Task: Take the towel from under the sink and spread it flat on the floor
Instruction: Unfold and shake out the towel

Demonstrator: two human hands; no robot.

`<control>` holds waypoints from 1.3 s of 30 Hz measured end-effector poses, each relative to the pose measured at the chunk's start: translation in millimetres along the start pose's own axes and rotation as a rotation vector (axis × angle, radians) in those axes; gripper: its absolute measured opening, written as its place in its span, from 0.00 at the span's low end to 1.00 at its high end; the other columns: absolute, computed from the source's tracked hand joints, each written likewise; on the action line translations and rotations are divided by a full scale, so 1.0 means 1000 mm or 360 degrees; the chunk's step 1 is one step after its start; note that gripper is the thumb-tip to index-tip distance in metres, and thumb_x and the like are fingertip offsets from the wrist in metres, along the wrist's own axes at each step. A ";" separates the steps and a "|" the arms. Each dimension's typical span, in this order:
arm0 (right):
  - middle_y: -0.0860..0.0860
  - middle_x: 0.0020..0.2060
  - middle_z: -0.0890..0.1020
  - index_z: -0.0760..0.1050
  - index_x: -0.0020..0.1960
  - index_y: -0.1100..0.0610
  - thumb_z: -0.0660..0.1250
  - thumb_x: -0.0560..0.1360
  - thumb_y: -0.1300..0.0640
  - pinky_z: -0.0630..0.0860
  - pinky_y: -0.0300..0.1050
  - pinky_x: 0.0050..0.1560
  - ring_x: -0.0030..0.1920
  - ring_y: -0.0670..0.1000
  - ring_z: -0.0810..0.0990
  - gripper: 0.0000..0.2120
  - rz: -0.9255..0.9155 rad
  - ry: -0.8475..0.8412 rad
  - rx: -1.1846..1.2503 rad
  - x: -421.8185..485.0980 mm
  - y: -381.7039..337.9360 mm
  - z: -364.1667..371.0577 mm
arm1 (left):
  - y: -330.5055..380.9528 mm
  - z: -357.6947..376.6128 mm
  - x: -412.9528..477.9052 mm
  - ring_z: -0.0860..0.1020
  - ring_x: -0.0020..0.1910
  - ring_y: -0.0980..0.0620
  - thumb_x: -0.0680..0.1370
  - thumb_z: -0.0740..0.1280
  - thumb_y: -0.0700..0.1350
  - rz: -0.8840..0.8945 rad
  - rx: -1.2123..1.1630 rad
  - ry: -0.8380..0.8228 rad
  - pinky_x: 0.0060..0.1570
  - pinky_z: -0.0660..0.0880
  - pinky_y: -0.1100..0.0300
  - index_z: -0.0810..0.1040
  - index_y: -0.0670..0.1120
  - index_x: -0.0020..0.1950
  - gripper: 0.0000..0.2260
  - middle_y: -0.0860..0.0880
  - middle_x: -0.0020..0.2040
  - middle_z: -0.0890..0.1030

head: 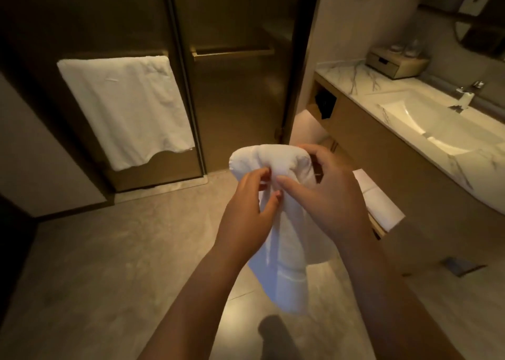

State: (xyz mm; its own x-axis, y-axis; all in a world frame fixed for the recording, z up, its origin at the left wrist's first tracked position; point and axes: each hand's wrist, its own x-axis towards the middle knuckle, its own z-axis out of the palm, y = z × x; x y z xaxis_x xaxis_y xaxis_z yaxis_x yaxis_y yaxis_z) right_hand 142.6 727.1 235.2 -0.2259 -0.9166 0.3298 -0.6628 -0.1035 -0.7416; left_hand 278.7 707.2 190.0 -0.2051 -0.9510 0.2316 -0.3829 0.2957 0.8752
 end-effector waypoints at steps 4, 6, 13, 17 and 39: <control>0.45 0.57 0.79 0.73 0.65 0.49 0.58 0.70 0.35 0.71 0.33 0.54 0.53 0.42 0.75 0.29 -0.0086 -0.0096 0.0076 -0.036 -0.016 -0.014 | 0.019 -0.005 -0.037 0.76 0.57 0.57 0.80 0.59 0.42 -0.0117 -0.0157 0.0004 0.56 0.75 0.58 0.72 0.48 0.65 0.13 0.49 0.60 0.77; 0.47 0.57 0.80 0.74 0.65 0.52 0.57 0.71 0.37 0.68 0.28 0.51 0.52 0.40 0.75 0.28 -0.0198 -0.0069 0.0046 -0.054 -0.019 -0.023 | 0.031 -0.005 -0.057 0.76 0.56 0.56 0.80 0.57 0.39 -0.0093 -0.0210 0.0045 0.56 0.75 0.57 0.73 0.48 0.63 0.13 0.49 0.58 0.78; 0.46 0.57 0.81 0.75 0.65 0.52 0.63 0.78 0.49 0.73 0.32 0.51 0.53 0.40 0.76 0.17 -0.0231 -0.0005 0.0111 -0.102 0.005 -0.068 | 0.065 0.024 -0.116 0.73 0.58 0.64 0.74 0.61 0.57 -0.0138 -0.0288 -0.0127 0.55 0.73 0.61 0.73 0.54 0.64 0.19 0.57 0.60 0.74; 0.45 0.57 0.80 0.74 0.65 0.51 0.62 0.79 0.50 0.71 0.31 0.51 0.53 0.39 0.76 0.16 -0.0249 -0.0013 0.0084 -0.129 0.003 -0.080 | 0.074 0.036 -0.142 0.75 0.52 0.59 0.76 0.64 0.49 -0.0050 -0.0077 0.0005 0.50 0.76 0.55 0.74 0.49 0.59 0.12 0.53 0.54 0.76; 0.53 0.55 0.79 0.75 0.60 0.55 0.65 0.78 0.55 0.73 0.37 0.52 0.54 0.48 0.77 0.11 -0.0396 0.0298 -0.0033 -0.147 -0.054 -0.027 | 0.042 -0.052 -0.141 0.70 0.48 0.73 0.77 0.59 0.55 0.0260 0.0398 0.0093 0.38 0.66 0.73 0.69 0.59 0.62 0.13 0.64 0.49 0.70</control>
State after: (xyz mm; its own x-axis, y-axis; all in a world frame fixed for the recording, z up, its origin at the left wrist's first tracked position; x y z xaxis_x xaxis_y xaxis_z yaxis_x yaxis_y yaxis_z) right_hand 192.6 877.3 242.5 -0.1812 -0.7771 0.6028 -0.7283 -0.3059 -0.6132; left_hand 338.6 848.9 216.4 -0.2329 -0.8905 0.3909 -0.5604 0.4514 0.6944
